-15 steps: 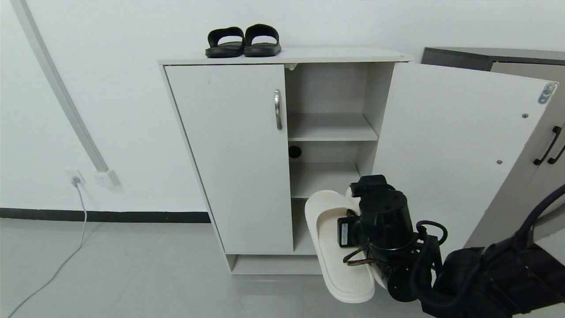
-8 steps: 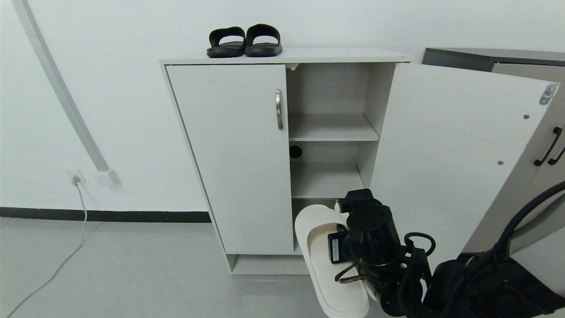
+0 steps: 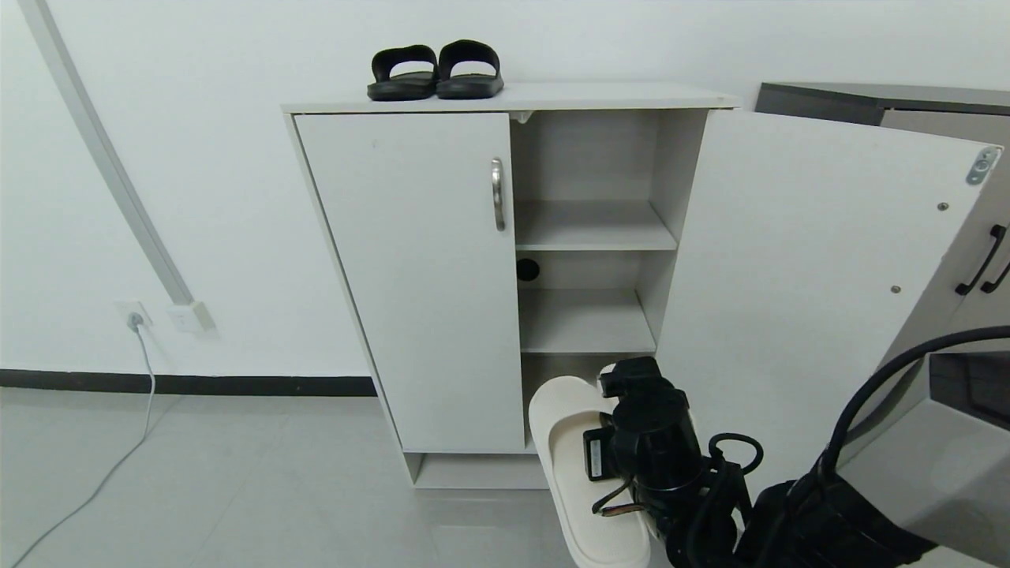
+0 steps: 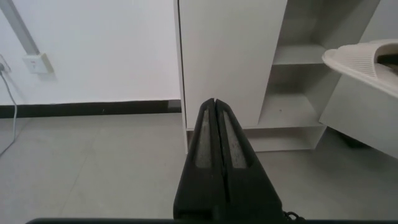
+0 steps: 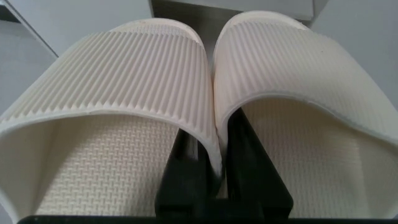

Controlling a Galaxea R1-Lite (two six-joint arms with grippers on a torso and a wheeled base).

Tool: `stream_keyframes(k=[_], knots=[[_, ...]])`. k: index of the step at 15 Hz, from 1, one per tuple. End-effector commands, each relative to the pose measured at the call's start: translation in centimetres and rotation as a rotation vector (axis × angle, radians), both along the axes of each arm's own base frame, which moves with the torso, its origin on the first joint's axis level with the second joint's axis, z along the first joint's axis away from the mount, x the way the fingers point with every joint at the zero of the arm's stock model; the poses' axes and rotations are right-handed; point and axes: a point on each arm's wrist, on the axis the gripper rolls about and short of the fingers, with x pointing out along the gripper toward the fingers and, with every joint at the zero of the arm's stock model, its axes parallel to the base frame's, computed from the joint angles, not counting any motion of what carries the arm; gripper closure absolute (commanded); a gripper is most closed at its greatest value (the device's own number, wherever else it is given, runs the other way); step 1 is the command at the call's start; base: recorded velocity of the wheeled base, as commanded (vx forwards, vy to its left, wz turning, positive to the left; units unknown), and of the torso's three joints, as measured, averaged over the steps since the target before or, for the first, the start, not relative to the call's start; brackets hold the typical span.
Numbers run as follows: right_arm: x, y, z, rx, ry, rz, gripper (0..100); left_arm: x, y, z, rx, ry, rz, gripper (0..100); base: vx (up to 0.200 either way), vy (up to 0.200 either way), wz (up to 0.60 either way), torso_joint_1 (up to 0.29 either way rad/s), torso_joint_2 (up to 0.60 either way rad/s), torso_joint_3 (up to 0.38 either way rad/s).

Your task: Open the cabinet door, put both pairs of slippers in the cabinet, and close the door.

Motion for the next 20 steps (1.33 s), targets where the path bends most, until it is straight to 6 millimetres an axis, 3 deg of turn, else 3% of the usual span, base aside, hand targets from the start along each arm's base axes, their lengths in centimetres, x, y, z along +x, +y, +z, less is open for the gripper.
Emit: stream_keyframes(k=[1, 12, 15, 20], knots=[[0.6, 0.2, -0.7, -0.01, 0.008, -0.009, 100, 0.0, 0.0, 0.0, 0.002, 0.002, 0.001, 100, 0.0, 0.0, 0.0, 0.002, 0.0, -0.139], [4.4, 0.8, -3.8, -0.03, 0.009, -0.064, 100, 0.0, 0.0, 0.0, 0.0, 0.002, 0.004, 100, 0.0, 0.0, 0.0, 0.003, 0.0, -0.19], [5.0, 1.2, -2.6, 0.003, -0.095, -0.056, 100, 0.0, 0.0, 0.0, 0.002, 0.002, 0.004, 100, 0.0, 0.0, 0.0, 0.004, 0.0, -0.193], [6.2, 0.1, 0.4, -0.008, -0.329, -0.099, 100, 0.0, 0.0, 0.0, 0.003, 0.002, 0.004, 100, 0.0, 0.0, 0.0, 0.003, 0.0, -0.054]])
